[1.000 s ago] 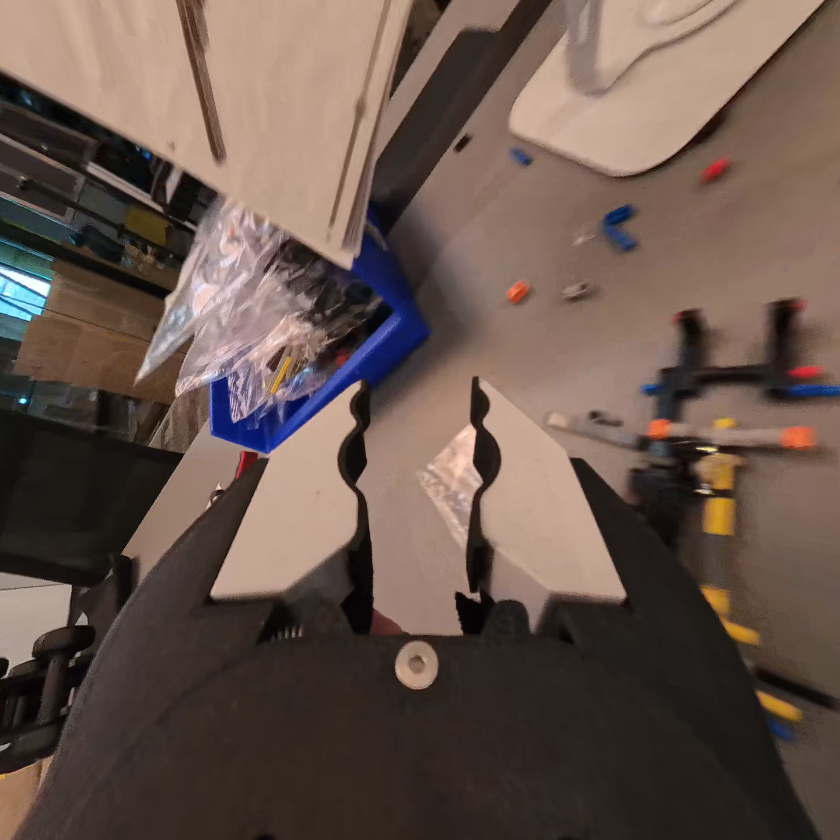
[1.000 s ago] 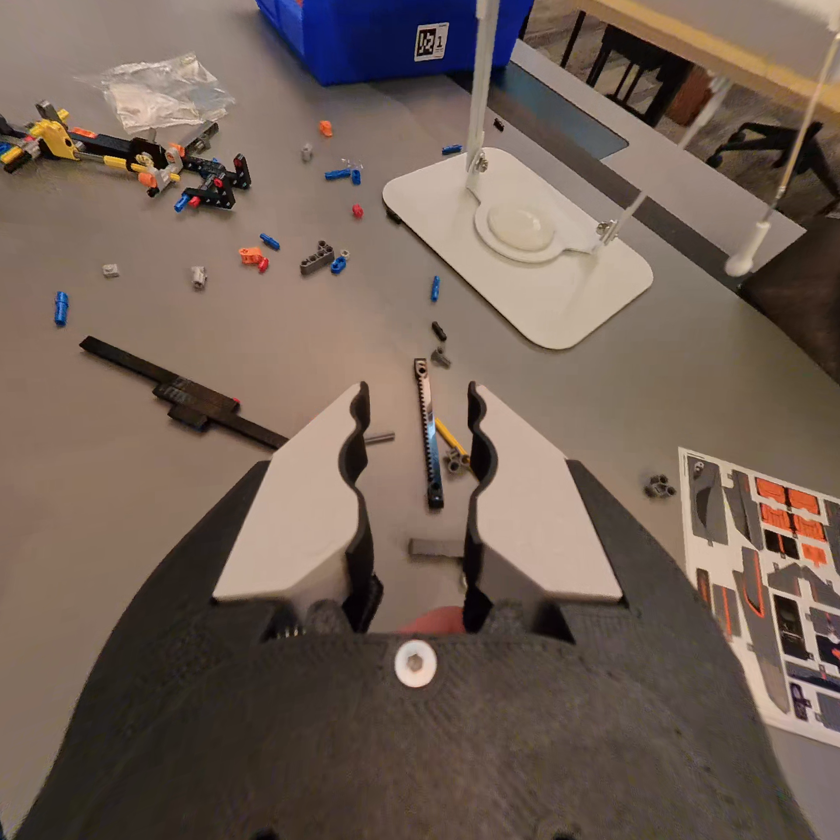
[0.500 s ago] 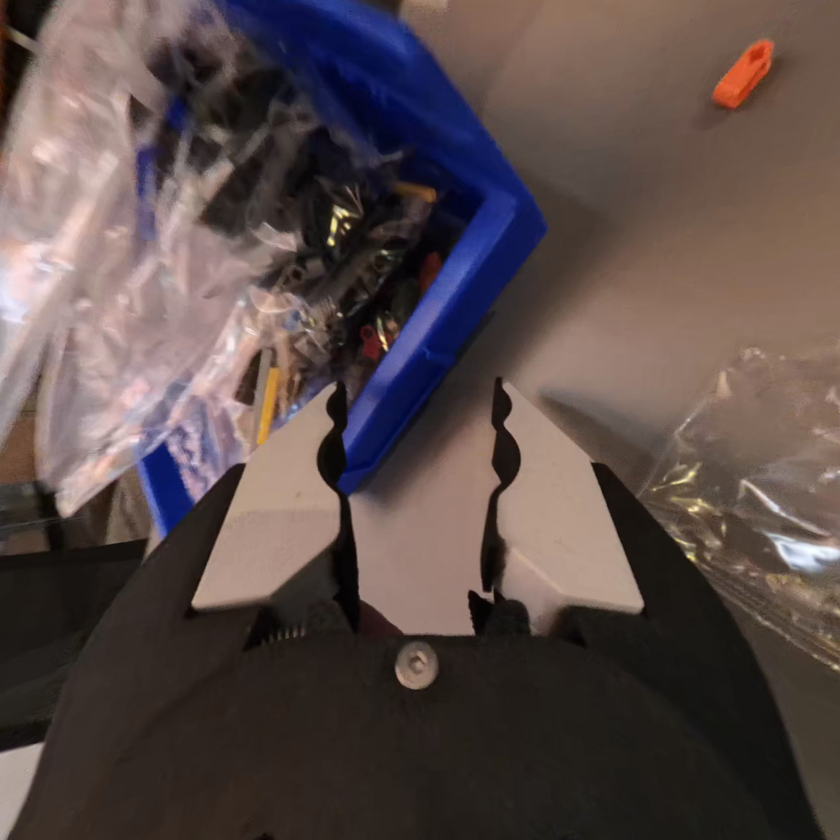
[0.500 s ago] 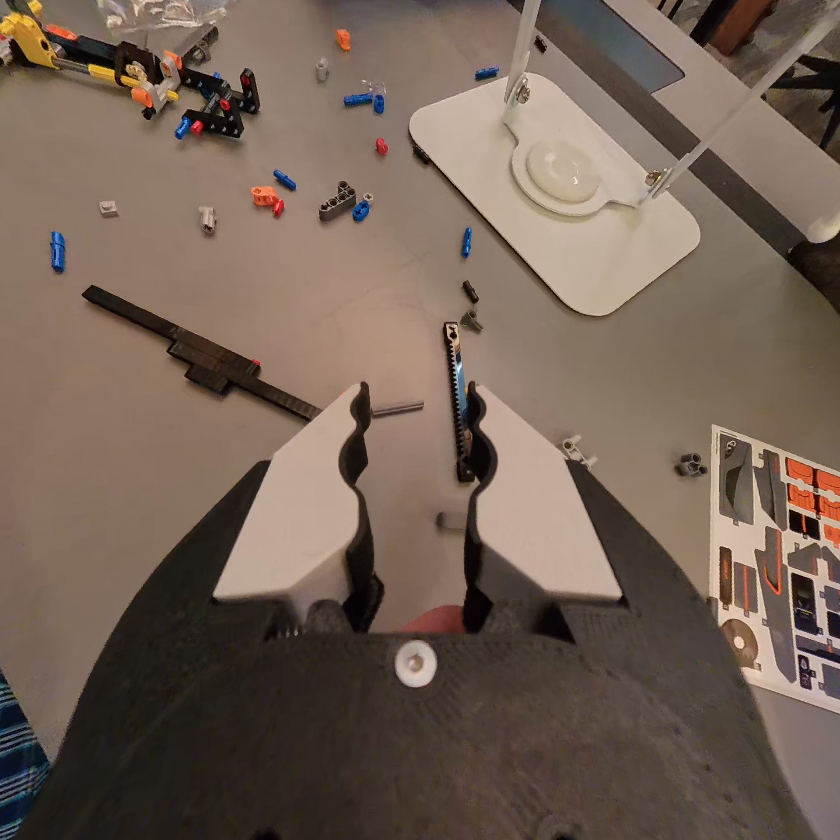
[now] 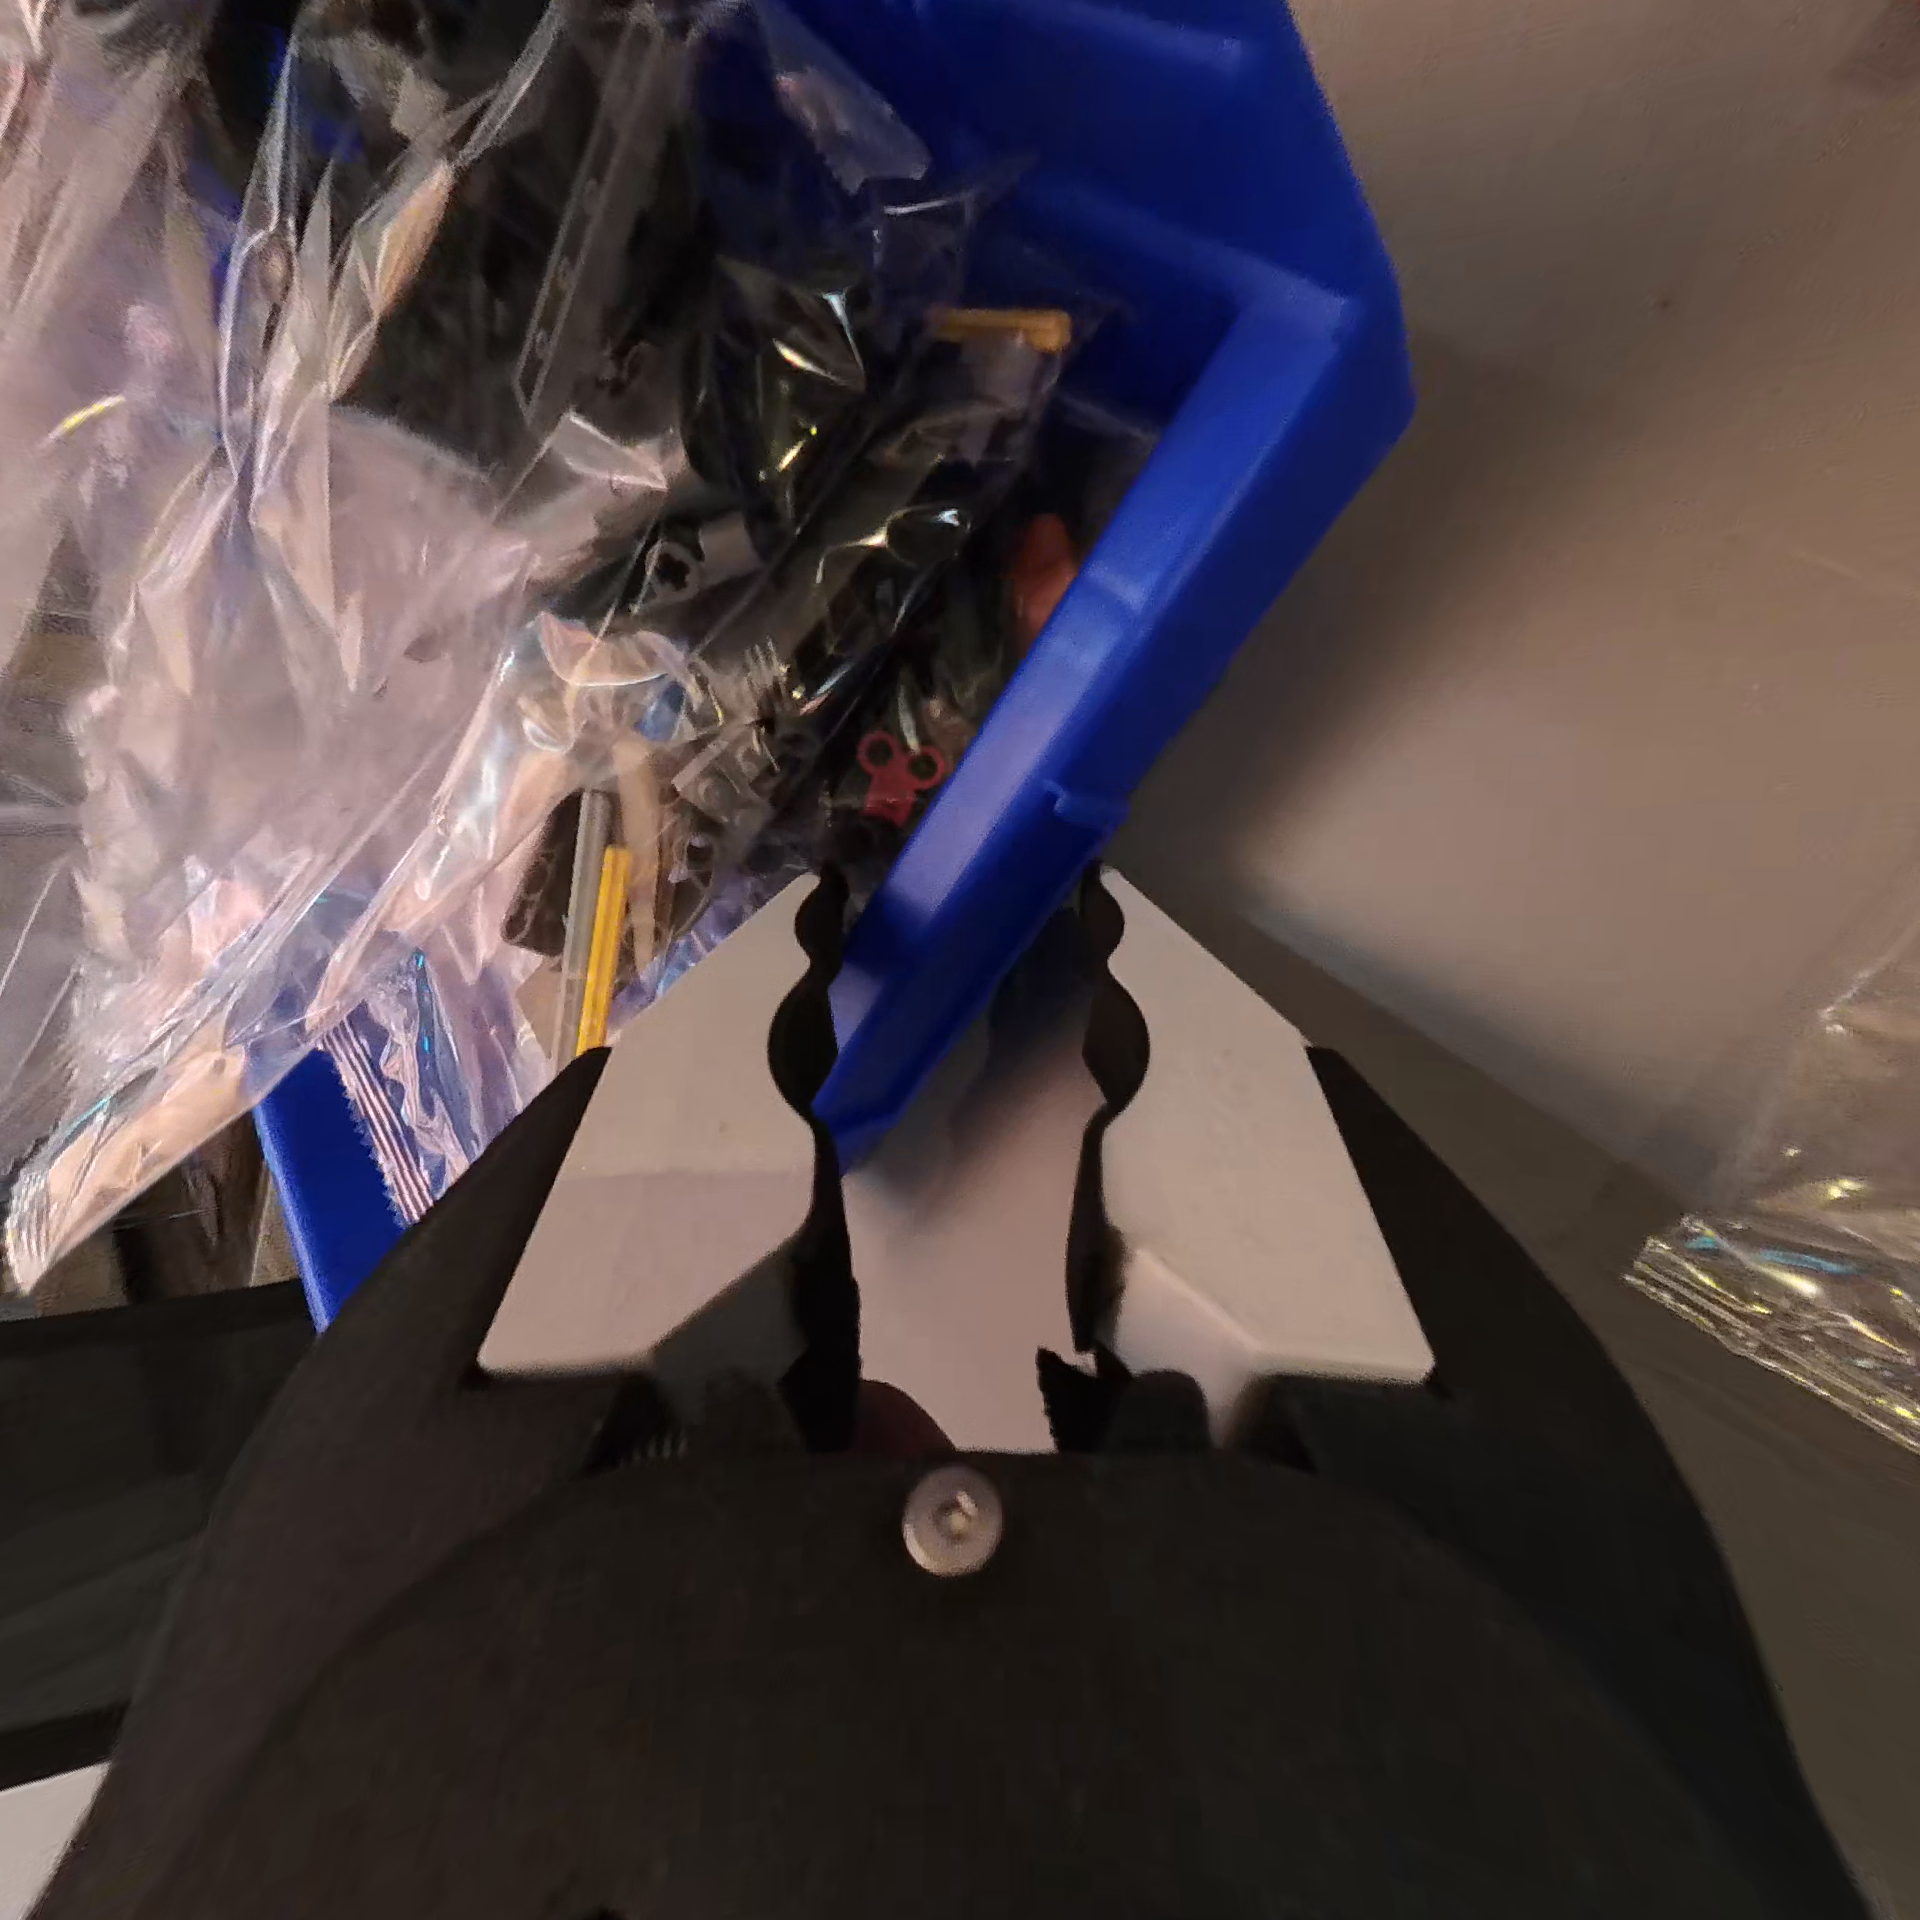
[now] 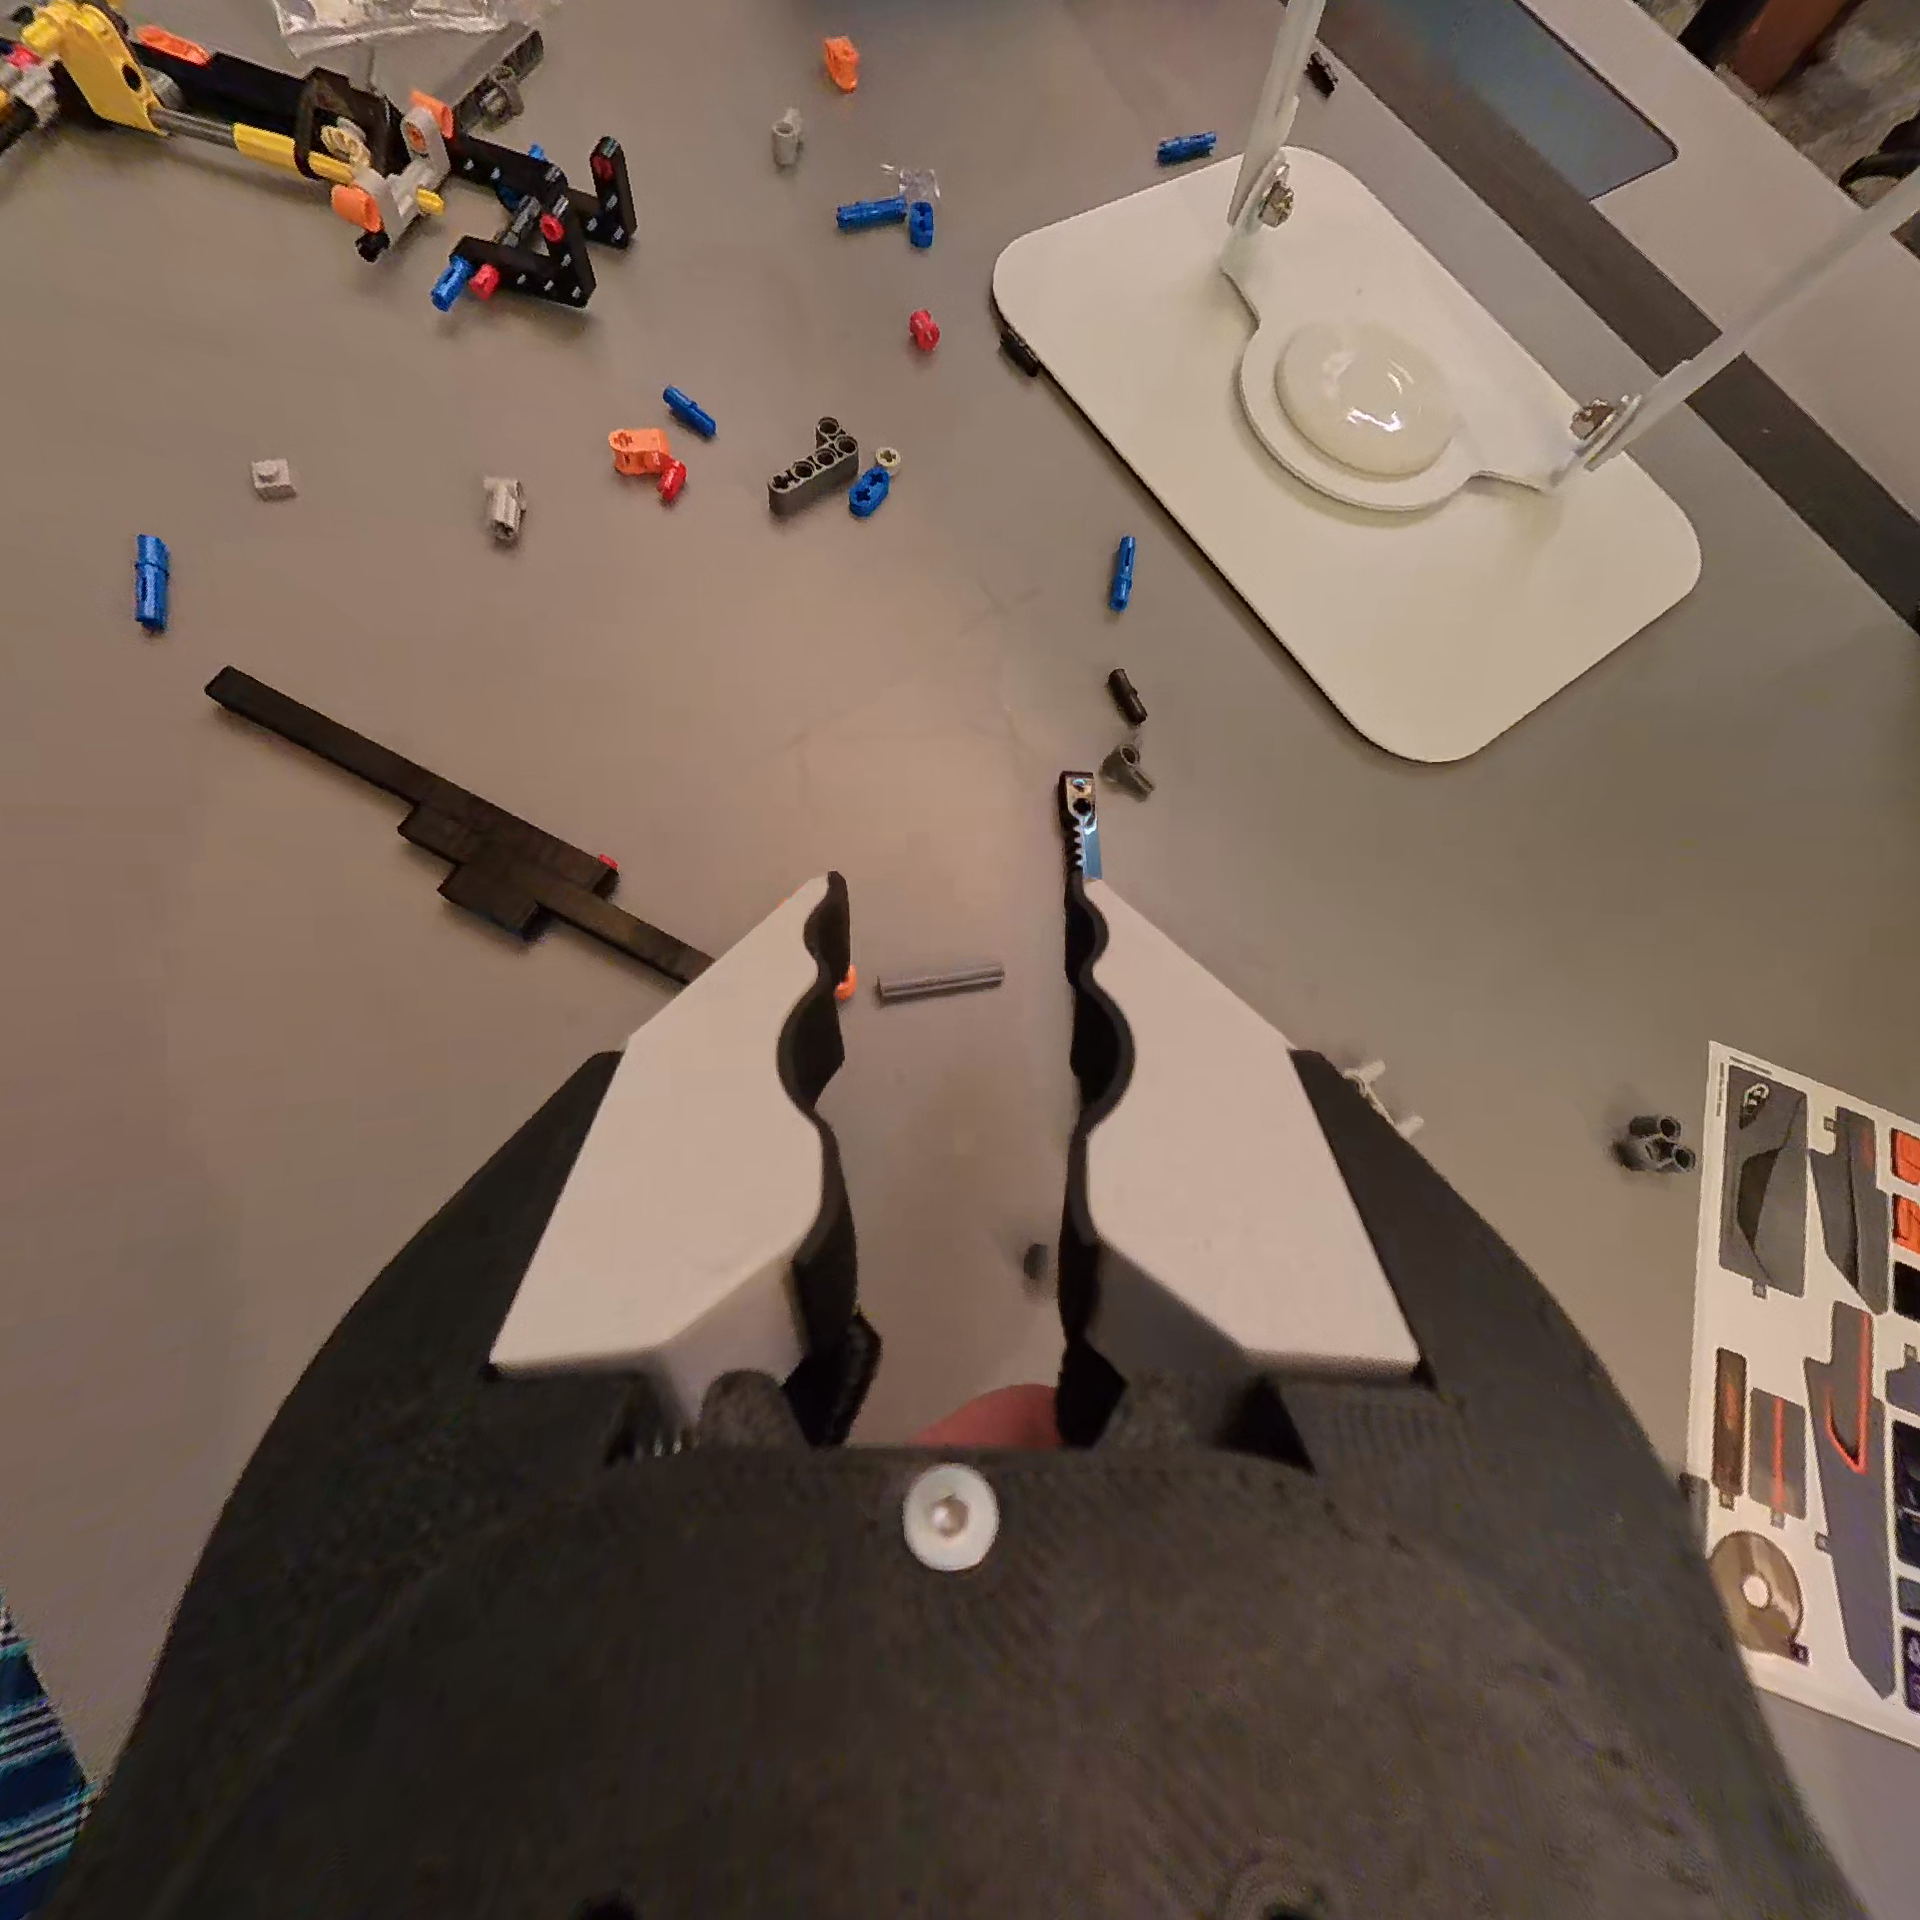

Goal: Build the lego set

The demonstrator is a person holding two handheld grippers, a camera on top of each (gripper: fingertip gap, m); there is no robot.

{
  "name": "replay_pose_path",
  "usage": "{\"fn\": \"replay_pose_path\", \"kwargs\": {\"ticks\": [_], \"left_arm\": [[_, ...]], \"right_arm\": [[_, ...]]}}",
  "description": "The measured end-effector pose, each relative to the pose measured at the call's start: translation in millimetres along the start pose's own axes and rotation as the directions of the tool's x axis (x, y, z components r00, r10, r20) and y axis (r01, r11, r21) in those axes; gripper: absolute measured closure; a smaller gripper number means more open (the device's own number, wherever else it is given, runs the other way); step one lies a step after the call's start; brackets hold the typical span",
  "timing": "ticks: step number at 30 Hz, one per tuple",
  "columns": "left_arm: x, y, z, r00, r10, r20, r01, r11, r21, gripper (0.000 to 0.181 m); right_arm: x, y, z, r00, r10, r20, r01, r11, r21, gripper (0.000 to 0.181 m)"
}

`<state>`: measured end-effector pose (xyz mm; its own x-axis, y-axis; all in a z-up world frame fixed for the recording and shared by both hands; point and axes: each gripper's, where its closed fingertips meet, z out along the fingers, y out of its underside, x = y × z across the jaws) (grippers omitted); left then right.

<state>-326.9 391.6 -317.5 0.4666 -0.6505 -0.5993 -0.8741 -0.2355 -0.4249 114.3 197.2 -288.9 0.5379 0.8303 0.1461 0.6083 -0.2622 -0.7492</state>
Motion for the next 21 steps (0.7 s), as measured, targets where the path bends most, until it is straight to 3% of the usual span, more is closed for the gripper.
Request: {"fn": "replay_pose_path", "kwargs": {"ticks": [21], "left_arm": [[24,31,-40,0.994,-0.093,0.065,0.098,0.992,-0.076,0.138]], "right_arm": [[-22,-9,-7,0.999,-0.046,0.021,0.046,0.999,-0.018,0.142]]}}
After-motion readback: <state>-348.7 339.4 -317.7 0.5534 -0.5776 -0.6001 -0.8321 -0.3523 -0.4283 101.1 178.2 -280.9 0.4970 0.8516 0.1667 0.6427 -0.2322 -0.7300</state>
